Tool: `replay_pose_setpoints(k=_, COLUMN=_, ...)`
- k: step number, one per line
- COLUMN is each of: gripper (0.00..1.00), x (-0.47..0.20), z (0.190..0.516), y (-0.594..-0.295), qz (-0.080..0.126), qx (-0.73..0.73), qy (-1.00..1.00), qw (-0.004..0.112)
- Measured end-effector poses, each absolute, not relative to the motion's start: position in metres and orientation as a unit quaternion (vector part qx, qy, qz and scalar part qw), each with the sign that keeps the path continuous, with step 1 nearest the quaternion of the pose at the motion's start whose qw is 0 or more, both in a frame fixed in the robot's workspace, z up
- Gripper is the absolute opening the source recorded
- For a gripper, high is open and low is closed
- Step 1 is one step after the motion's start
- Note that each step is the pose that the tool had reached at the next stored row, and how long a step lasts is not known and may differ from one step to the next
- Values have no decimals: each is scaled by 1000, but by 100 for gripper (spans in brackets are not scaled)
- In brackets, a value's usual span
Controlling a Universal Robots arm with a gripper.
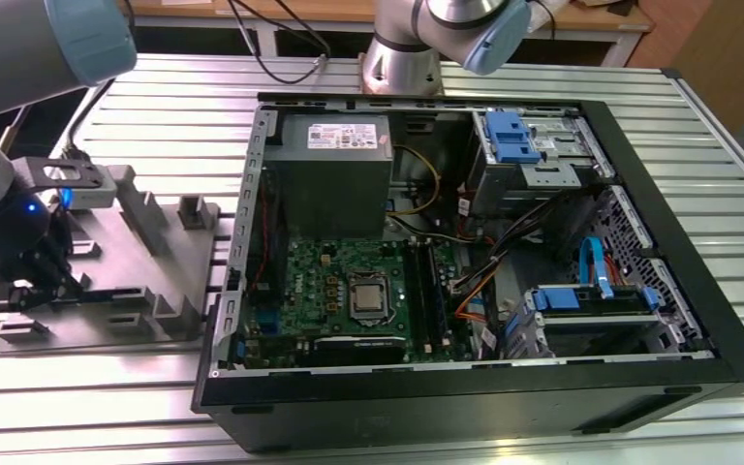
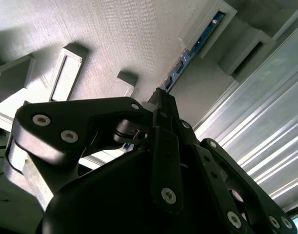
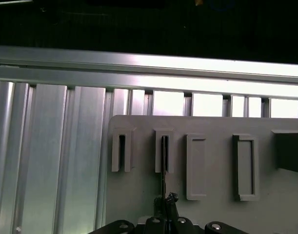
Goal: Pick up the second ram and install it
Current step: 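Pick up the second ram and move it above second insertion slot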
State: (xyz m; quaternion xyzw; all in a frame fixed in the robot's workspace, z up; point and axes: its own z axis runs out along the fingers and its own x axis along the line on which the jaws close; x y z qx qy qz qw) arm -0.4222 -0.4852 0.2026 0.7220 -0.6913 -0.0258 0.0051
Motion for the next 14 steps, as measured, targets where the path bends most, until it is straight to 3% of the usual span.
replay_pose_setpoints(k=14, gripper=11, x=-422, z=203, y=-485, qz=-26, qx=721, qy=-692, qw=5)
